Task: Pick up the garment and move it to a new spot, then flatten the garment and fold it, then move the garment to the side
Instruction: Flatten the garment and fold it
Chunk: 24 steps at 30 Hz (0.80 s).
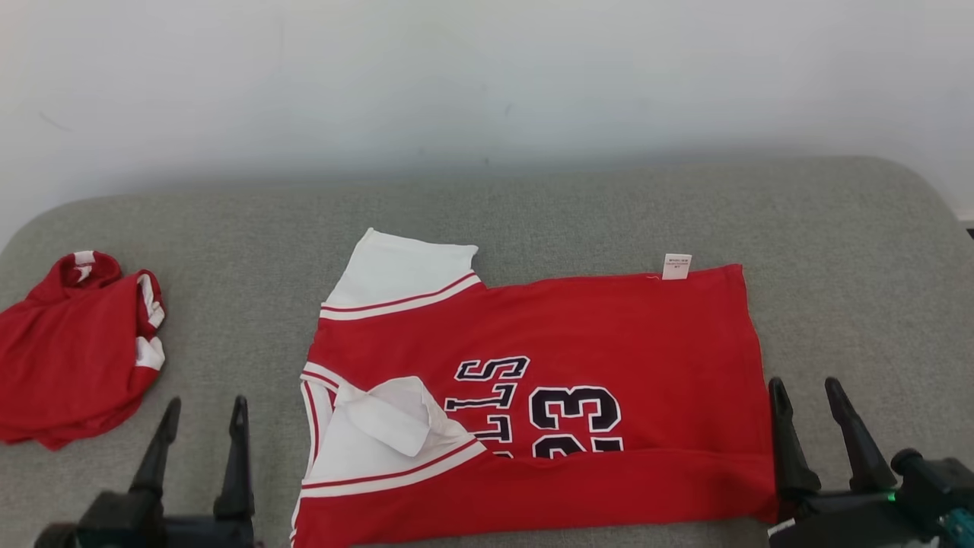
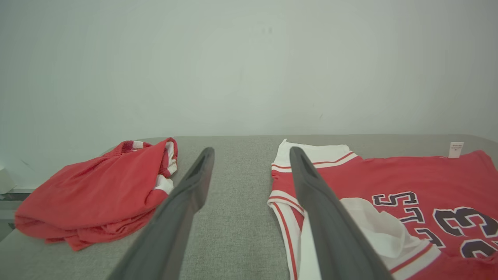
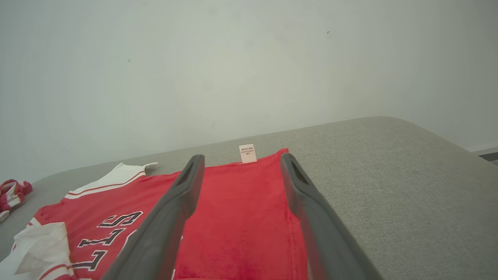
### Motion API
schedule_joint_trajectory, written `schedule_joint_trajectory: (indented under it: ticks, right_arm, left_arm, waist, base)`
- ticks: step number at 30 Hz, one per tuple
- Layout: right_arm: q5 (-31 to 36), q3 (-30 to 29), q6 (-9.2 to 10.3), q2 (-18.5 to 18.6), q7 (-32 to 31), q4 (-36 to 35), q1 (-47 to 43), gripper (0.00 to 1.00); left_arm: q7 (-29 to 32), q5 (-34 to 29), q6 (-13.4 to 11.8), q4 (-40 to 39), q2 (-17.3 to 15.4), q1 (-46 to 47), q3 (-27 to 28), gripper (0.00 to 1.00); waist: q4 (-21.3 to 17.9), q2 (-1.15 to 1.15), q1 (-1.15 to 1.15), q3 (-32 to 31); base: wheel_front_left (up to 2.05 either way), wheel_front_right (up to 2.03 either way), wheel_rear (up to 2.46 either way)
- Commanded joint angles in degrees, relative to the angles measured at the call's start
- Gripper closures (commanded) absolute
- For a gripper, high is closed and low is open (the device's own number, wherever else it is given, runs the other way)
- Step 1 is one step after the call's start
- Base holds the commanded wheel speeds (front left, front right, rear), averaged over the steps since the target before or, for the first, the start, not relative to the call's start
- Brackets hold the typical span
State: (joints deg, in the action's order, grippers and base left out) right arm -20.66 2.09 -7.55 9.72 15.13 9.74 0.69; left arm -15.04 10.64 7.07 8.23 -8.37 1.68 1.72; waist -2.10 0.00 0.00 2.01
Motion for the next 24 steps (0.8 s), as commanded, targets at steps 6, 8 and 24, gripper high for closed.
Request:
schedule_joint_trajectory:
  ticks: [6,8,24]
  right_arm:
    - [-0.44,1.05,0.14,2.26,-0.04,4.82,7.77,0.00]
    - [-0.68,1.67,0.14,3.17,-0.56,7.14,11.54,0.00]
    - [-5.31,12.55,0.14,8.27,-4.66,26.36,40.47,0.00]
  left_arm:
    - [0.37,1.16,0.50,3.97,-4.63,10.17,-2.66,0.00]
    - [1.37,2.13,0.29,5.11,-6.44,14.11,-3.33,0.00]
    - [13.39,15.96,0.33,14.90,-21.00,46.06,-21.10,0.00]
  waist:
    - [-2.33,0.00,0.00,5.05]
    - [-3.34,0.00,0.00,7.20]
    - [-8.41,0.00,0.00,22.64]
  base:
    - [0.00,0.00,0.00]
    - [0.00,0.00,0.00]
    - [0.00,0.00,0.00]
